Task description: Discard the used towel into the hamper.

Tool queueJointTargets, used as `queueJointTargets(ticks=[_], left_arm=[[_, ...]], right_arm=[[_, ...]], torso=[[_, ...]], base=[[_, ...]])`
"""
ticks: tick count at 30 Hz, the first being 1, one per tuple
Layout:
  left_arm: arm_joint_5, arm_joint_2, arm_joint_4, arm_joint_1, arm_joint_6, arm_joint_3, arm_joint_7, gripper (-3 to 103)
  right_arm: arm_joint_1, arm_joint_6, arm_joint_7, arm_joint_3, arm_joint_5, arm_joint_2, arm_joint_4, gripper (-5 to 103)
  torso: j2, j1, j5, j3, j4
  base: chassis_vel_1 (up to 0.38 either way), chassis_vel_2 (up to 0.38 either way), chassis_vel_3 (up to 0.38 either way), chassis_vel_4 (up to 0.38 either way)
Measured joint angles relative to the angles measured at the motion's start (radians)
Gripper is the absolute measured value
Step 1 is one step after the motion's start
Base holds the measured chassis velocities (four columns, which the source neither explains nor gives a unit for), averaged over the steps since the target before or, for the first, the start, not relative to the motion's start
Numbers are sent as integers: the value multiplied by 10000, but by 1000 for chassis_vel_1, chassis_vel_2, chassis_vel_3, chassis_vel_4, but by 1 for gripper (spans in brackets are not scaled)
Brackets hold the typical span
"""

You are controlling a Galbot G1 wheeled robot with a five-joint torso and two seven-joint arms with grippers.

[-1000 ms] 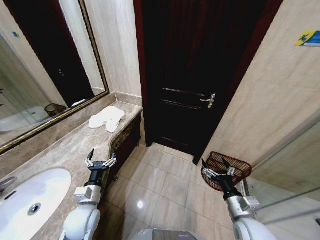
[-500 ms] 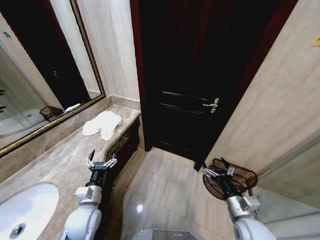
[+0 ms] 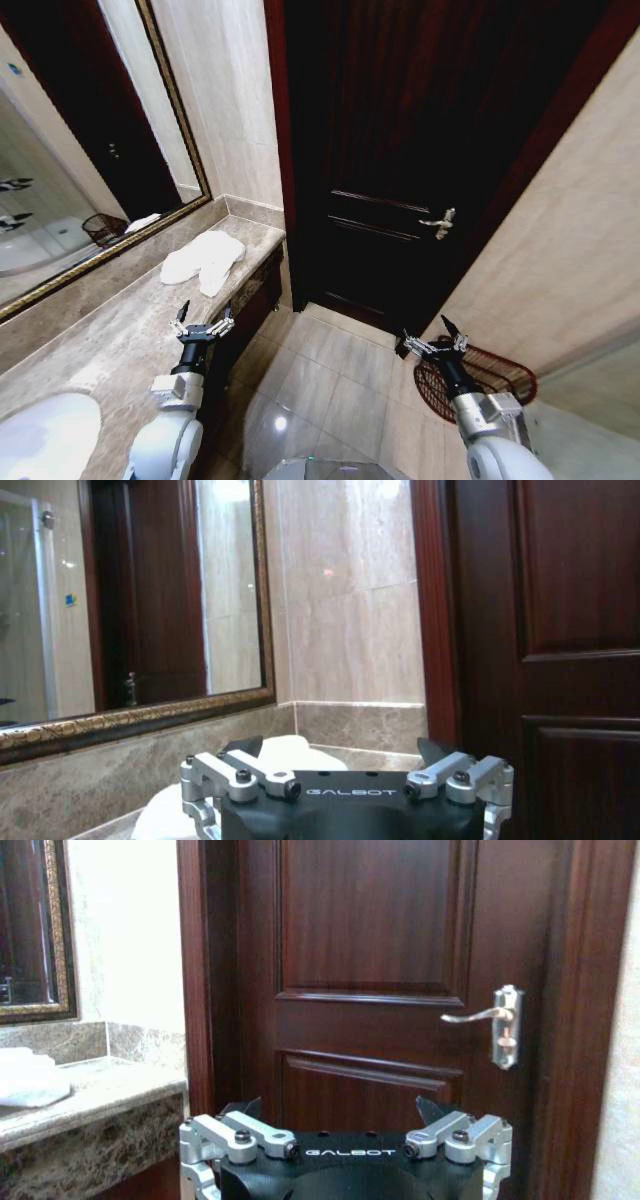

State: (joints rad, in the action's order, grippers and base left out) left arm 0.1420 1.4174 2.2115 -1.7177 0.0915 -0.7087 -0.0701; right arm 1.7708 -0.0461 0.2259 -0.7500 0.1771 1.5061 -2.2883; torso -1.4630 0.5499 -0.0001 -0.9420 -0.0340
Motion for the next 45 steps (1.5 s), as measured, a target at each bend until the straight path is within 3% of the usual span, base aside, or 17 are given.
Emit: queueJointTargets(ticks=[9, 15, 18, 20, 22, 28, 30, 34, 36, 38, 41, 45], left_arm=[[12, 30, -9, 25, 169, 38, -223, 100], [211, -83, -173, 200, -127, 60, -672, 100], [943, -440, -199, 569, -1118, 71, -1369, 100], [1185, -569, -215, 711, -1379, 71, -1525, 100], [1915, -1021, -366, 1229, -2029, 32, -1806, 100], [2836, -1889, -878, 2267, -2556, -16, -1728, 100], [3615, -2603, -1381, 3134, -2884, 64, -1681, 100], [4124, -3248, -1853, 3940, -3154, 244, -1685, 100], [4612, -3943, -2382, 4955, -3598, 704, -1899, 100], [4670, -4054, -2496, 5182, -3706, 837, -2008, 100], [5077, -4657, -3463, 7020, -4707, 1953, -2807, 100], [5629, -4896, -4308, 8164, -5426, 2713, -3122, 100]], right_arm=[[14, 63, -54, -9, -7, 0, -46, 100], [-9, -17, -166, -14, -29, 16, -170, 100], [-87, -277, -297, -8, -58, -10, -290, 100], [-121, -352, -327, -9, -70, -21, -297, 100], [-253, -588, -441, -15, -95, -57, -298, 100], [-367, -819, -569, -67, -78, -114, -288, 100], [-357, -1046, -688, -60, 45, -193, -348, 100], [-350, -1081, -711, -40, -22, -261, -314, 100], [-364, -1109, -773, -9, -116, -299, -210, 100], [-366, -1113, -783, -7, -130, -302, -195, 100], [-358, -1118, -869, -25, -252, -319, -137, 100], [-326, -1119, -928, -92, -274, -298, -129, 100]], torso=[[2, 11, 0, -3, 0], [0, -2, 0, 0, 0], [-2, -5, 0, 1, -1], [-2, -5, 0, 1, -1], [-2, -4, -1, 0, -2], [0, 3, -2, -2, 0], [0, 3, -3, -2, 0], [0, 3, -4, -2, -1], [0, 2, -3, -2, -2], [0, 2, -2, -2, -3], [0, 3, -2, -2, 0], [0, 3, -3, -3, 2]], base=[[-91, 141, 132, -87], [-11, 5, 7, -9], [0, 0, 0, 0], [0, 0, 0, 0], [0, 0, 0, 0], [0, 0, 0, 0], [0, 0, 0, 0], [0, 0, 0, 0], [0, 0, 0, 0], [0, 0, 0, 0], [0, 0, 0, 0], [0, 0, 0, 0]])
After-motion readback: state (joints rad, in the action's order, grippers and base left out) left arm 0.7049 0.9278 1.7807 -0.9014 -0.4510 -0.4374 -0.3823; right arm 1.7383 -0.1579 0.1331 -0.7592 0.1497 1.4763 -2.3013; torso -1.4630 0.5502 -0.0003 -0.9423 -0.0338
